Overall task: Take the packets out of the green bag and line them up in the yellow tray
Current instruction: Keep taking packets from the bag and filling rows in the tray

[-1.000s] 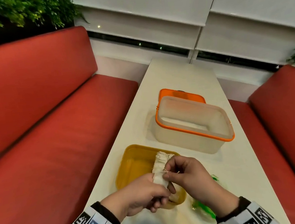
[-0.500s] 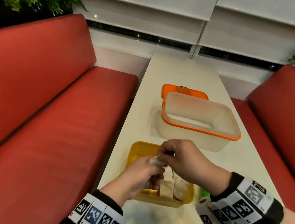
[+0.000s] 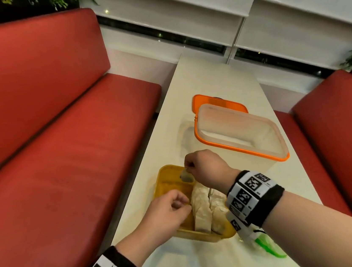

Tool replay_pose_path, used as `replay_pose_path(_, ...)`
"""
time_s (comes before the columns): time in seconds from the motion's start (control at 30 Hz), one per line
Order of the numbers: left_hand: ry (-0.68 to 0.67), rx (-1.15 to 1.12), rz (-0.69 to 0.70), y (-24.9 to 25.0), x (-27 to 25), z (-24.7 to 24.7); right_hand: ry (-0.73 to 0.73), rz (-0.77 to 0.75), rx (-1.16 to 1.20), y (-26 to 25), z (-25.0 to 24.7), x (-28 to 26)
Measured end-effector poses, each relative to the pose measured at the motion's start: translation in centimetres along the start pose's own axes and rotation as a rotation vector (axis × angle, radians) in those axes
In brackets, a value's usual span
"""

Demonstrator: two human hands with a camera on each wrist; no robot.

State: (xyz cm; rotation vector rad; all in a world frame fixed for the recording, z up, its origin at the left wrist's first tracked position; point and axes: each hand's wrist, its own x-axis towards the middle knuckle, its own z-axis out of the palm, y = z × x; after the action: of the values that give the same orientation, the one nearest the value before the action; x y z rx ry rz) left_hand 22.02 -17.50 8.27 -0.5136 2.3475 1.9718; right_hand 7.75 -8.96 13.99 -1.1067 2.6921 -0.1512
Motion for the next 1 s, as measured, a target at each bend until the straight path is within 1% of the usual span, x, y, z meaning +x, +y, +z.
replay_pose_path(0.23, -0.028, -0.009, 0.006, -0.2, 0.1, -0.3, -0.098, 0.051, -0.086, -0.2, 1.4, 0.9)
replay_pose_path(0.47, -0.051, 0.019, 0.011, -0.3, 0.5, -0.2, -0.139, 0.085, -0.127, -0.7, 1.3, 0.9)
replay_pose_path(0.53, -0.056, 0.021, 0.01, -0.3, 0.6, -0.2, -0.133, 0.062, -0.205, -0.9, 1.3, 0.9)
replay_pose_path(0.67, -0.055, 0.024, 0.009, -0.3, 0.6, -0.2, -0.065, -0.009, -0.339, -1.2, 1.1, 0.7)
replay_pose_path(0.83, -0.05, 0.006, -0.002, -0.1, 0.6, -0.2, -0.145, 0.002, -0.318, -2.0, 0.5, 0.0)
replay_pose_path(1.0, -0.042, -0.003, -0.022, 0.1, 0.4, -0.2, -0.128, 0.052, -0.221, -2.1, -0.3, -0.4)
